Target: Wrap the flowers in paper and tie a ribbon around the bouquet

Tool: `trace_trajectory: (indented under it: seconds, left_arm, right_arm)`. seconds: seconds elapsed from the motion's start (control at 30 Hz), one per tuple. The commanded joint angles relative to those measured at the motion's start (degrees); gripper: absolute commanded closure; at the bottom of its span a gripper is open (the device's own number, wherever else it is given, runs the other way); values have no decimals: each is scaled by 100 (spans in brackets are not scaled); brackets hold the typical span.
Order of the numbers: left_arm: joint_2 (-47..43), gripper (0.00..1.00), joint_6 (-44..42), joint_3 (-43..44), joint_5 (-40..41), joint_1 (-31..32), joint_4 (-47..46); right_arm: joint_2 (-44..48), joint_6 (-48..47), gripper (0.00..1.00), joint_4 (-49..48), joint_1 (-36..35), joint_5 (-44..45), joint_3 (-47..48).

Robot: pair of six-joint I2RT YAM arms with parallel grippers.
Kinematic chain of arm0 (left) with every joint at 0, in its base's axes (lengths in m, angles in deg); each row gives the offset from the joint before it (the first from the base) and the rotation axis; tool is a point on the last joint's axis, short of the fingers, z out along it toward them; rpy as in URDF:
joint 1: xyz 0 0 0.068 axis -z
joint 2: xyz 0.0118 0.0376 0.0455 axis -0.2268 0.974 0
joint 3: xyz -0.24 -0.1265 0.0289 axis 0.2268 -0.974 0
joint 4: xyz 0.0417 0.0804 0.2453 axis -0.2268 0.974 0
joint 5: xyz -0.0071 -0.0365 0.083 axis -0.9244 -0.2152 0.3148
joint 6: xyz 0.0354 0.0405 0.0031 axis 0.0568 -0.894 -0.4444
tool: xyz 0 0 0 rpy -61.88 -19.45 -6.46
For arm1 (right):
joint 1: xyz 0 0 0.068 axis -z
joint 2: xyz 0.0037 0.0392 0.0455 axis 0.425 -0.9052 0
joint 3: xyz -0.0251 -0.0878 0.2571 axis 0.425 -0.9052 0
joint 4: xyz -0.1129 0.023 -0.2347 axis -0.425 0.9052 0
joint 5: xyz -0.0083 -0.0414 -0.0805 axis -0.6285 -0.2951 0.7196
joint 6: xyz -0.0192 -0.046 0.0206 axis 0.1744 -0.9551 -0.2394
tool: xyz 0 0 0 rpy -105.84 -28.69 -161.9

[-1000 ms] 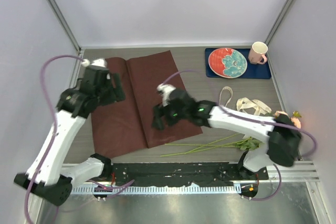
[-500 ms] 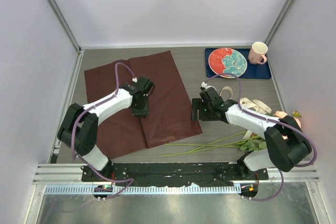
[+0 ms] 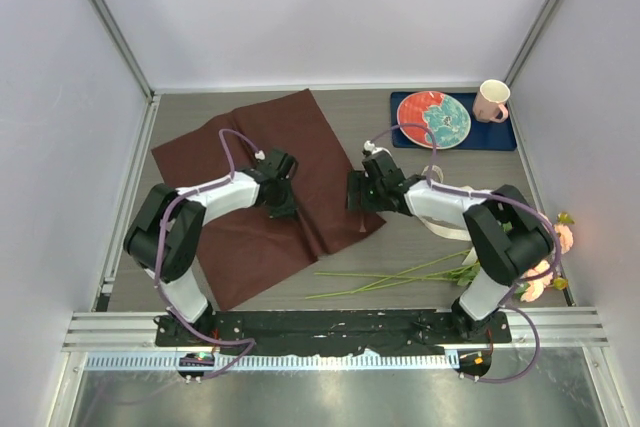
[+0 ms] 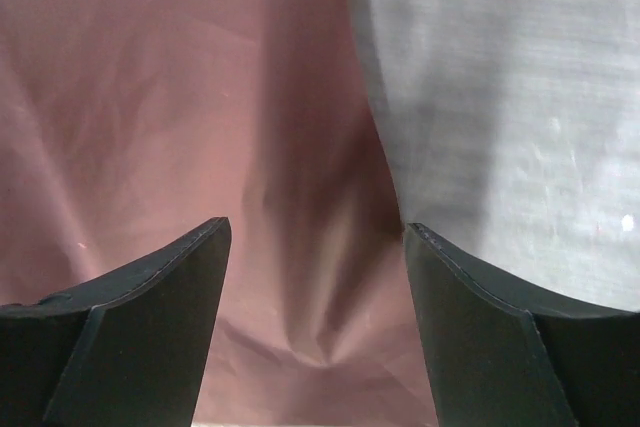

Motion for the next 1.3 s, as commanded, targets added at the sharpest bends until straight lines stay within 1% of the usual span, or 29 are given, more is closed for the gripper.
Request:
trace_trajectory:
  seconds: [0.0,0.03,0.07,0.13,0.2,0.27,0.3,0.33,0.37,0.4,0.5,0.57,0.6,0.63,0.67,0.7,0.73,0.77,0.8,0.83,0.87,0.93,0.97,1.03,1.17,1.27]
  left_arm:
    - [633,91,298,-44,-354,0,-626]
    - [677,91,298,35,-345,0,-635]
    - [712,91,272,97,-328,0,-609]
    - [704,91,184,298,-266,-9,-373]
    - [528,91,70,326,-65,-9,-162]
    - [283,83,-9,291,-38,-9,-30]
    - [-6,78,-44,273,-90,-9,93]
    - [-200,68,-62,195,-160,-9,129]
    - [-385,62,-71,159,-161,-9,147]
    - [-769,51,-97,98,-343,-9,190]
    - [-1307,38,-176,123,-328,-140,261]
    - [-1379,38,-238,194,-485,-350,270]
    - [-1327,40,-255,246,-564,-630,252]
    - [-1240,42,-256,273,-765,-789,226]
    - [-1152,44,-273,290,-845,-1078,148]
    - [-1055,49,-282,343,-890,-1203,138]
    - [-811,50,-378,378,-864,-1300,208]
    - [-713,52,-422,396,-794,-1423,260]
    - [-616,54,-475,396,-680,-1467,296]
    - [-502,55,-536,361,-444,-1494,357]
    - [-457,56,-572,283,-320,-1529,375]
    - [-378,57,-642,212,-222,-1556,498]
    - [-352,58,-729,133,65,-1556,524]
    - [-220,60,-835,124,304,-1573,769]
    - [-114,65,-1029,203,1137,-1679,1201]
    - [-184,66,-1047,238,1246,-1696,1316]
  right_arm:
    - [-776,-224,24,-26,139,265,647]
    - [-856,-294,24,87,166,466,997]
    - [-935,-373,23,411,192,903,1192]
    - [-1032,-549,23,886,289,1389,1718]
    - [-954,-619,23,1187,315,1810,1817]
    - [-691,-655,23,1292,315,1865,1713]
    - [-585,-655,23,1310,315,1848,1651]
    - [-489,-664,22,1302,315,1778,1511]
    - [-322,-664,22,1302,307,1717,1458]
    - [-260,-664,22,1302,315,1559,1431]
    - [-136,-637,23,1179,184,1111,1387]
    - [-145,-567,23,1065,-79,908,1466]
    - [-171,-541,23,1012,-193,829,1483]
    - [-206,-506,23,916,-264,402,1527]
    - [-241,-375,23,628,-378,145,1536]
    - [-355,-304,26,442,-405,-118,1493]
    - [-408,-173,28,110,-449,-512,1458]
    - [-478,-154,30,-7,-458,-534,1423]
    - [-592,-154,34,-52,-467,-482,1379]
    - [-637,-197,36,-52,-467,-238,1335]
    - [-655,-302,38,-43,-484,52,1282]
    - [-637,-408,38,-69,-484,309,1028]
    - [-646,-452,39,-70,-484,501,948]
    - [-637,-418,40,-104,-493,495,694]
    - [-471,-137,41,-43,-739,854,307]
    - [-260,276,41,-157,-836,802,-89]
